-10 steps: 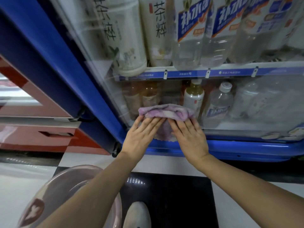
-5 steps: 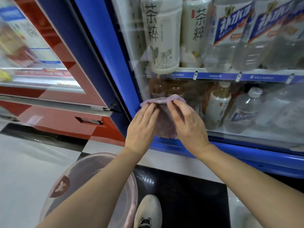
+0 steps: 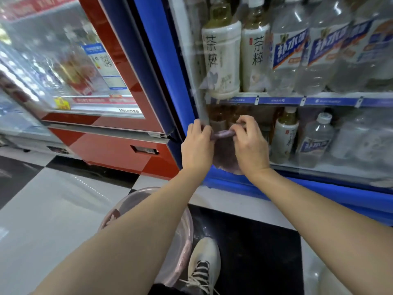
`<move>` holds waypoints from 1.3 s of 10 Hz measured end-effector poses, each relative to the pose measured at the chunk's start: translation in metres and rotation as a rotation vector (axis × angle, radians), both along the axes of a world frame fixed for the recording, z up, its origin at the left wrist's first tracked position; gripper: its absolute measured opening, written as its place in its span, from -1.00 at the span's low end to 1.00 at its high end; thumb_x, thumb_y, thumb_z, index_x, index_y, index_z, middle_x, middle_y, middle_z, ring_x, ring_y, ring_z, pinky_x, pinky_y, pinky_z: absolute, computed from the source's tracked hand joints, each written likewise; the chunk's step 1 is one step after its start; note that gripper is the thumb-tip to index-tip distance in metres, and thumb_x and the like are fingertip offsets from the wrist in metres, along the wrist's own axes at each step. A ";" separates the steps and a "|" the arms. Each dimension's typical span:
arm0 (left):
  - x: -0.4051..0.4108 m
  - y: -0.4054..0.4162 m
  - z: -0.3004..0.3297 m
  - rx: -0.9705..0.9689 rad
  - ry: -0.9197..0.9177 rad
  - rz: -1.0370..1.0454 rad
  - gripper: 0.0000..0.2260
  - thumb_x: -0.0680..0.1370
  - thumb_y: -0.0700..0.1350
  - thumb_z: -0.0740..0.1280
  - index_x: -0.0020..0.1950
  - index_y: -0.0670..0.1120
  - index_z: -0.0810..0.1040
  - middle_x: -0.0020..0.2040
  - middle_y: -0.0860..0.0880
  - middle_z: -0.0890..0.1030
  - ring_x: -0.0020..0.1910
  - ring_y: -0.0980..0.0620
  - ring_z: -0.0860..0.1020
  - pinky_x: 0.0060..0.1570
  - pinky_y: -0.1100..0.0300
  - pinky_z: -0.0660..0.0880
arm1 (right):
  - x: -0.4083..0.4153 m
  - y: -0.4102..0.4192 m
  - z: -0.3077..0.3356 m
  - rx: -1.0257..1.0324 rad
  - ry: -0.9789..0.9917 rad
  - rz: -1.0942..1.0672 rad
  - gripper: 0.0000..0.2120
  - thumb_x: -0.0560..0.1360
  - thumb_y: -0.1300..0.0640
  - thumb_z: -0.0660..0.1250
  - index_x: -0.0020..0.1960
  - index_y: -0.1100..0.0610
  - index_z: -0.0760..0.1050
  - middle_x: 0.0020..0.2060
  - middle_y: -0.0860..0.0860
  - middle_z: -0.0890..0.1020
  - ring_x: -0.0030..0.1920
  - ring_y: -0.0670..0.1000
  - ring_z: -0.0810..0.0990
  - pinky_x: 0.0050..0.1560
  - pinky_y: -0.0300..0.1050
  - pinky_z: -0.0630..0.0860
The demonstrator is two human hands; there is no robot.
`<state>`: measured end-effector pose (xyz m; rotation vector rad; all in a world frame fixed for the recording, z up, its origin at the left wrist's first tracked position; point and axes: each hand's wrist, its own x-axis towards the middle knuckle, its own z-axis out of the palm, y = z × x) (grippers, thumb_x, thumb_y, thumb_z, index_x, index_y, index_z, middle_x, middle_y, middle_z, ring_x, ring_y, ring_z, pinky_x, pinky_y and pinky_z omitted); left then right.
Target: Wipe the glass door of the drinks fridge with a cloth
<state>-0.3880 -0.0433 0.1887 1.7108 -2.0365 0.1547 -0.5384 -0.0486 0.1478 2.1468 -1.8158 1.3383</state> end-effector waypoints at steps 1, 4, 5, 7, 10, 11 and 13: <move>0.020 0.024 0.013 0.056 -0.130 -0.054 -0.87 0.66 -0.13 0.29 0.16 -0.14 0.51 0.21 -0.06 0.51 0.20 -0.08 0.46 -0.11 -0.03 0.50 | 0.011 0.024 0.010 -0.058 0.084 -0.030 -0.82 0.55 0.27 0.34 0.14 0.22 0.58 0.16 0.15 0.59 0.13 0.16 0.56 -0.15 0.06 0.57; 0.102 0.066 0.012 0.187 -0.115 0.005 -0.90 0.67 -0.07 0.27 0.14 -0.07 0.44 -0.07 -0.07 0.66 -0.13 -0.25 0.60 -0.23 0.04 0.27 | 0.077 0.067 0.000 0.212 -0.122 0.155 -0.87 0.62 0.16 0.36 0.13 0.08 0.46 0.02 0.05 0.62 0.02 0.16 0.61 -0.14 0.02 0.41; 0.138 0.080 -0.003 0.285 -0.072 0.007 -0.88 0.62 -0.05 0.35 0.12 -0.01 0.46 -0.08 -0.03 0.67 -0.09 -0.21 0.61 -0.21 0.04 0.31 | 0.096 0.084 -0.018 0.335 -0.151 0.267 -0.88 0.64 0.12 0.32 0.15 0.06 0.43 0.03 0.04 0.66 -0.02 0.25 0.62 -0.15 0.06 0.37; 0.179 0.084 -0.046 0.755 0.075 -0.006 -0.82 0.58 -0.02 0.48 0.05 0.03 0.49 -0.02 0.02 0.66 -0.05 -0.04 0.61 -0.06 0.07 0.58 | 0.114 0.097 -0.066 0.584 -0.136 0.381 -0.84 0.63 0.11 0.35 0.07 -0.04 0.37 -0.08 -0.03 0.65 -0.07 0.10 0.62 -0.17 0.05 0.50; 0.155 0.057 -0.149 0.924 -0.074 0.062 -0.78 0.63 -0.05 0.37 0.25 -0.07 0.50 0.20 -0.16 0.64 0.18 -0.23 0.60 0.10 0.00 0.52 | 0.117 0.073 -0.151 0.867 -0.091 0.250 -0.79 0.62 0.21 0.33 0.03 0.02 0.29 -0.02 0.07 0.64 0.04 0.21 0.64 -0.06 0.03 0.54; 0.151 0.058 -0.169 0.810 -0.215 0.064 -0.74 0.65 0.00 0.32 0.27 -0.07 0.43 0.17 -0.17 0.65 0.12 -0.25 0.63 -0.05 -0.01 0.47 | 0.118 0.068 -0.164 0.902 -0.022 0.235 -0.75 0.62 0.20 0.36 0.11 0.01 0.29 0.08 0.06 0.62 0.12 0.18 0.64 -0.07 -0.07 0.44; 0.134 0.067 -0.184 0.615 -0.500 -0.041 -0.38 0.61 0.23 0.33 0.53 -0.09 0.27 0.44 -0.10 0.43 0.42 -0.13 0.45 0.21 0.02 0.46 | 0.104 0.074 -0.166 0.854 0.221 0.239 -0.41 0.61 0.13 0.41 0.56 0.03 0.25 0.42 0.05 0.47 0.38 0.09 0.53 0.29 -0.04 0.53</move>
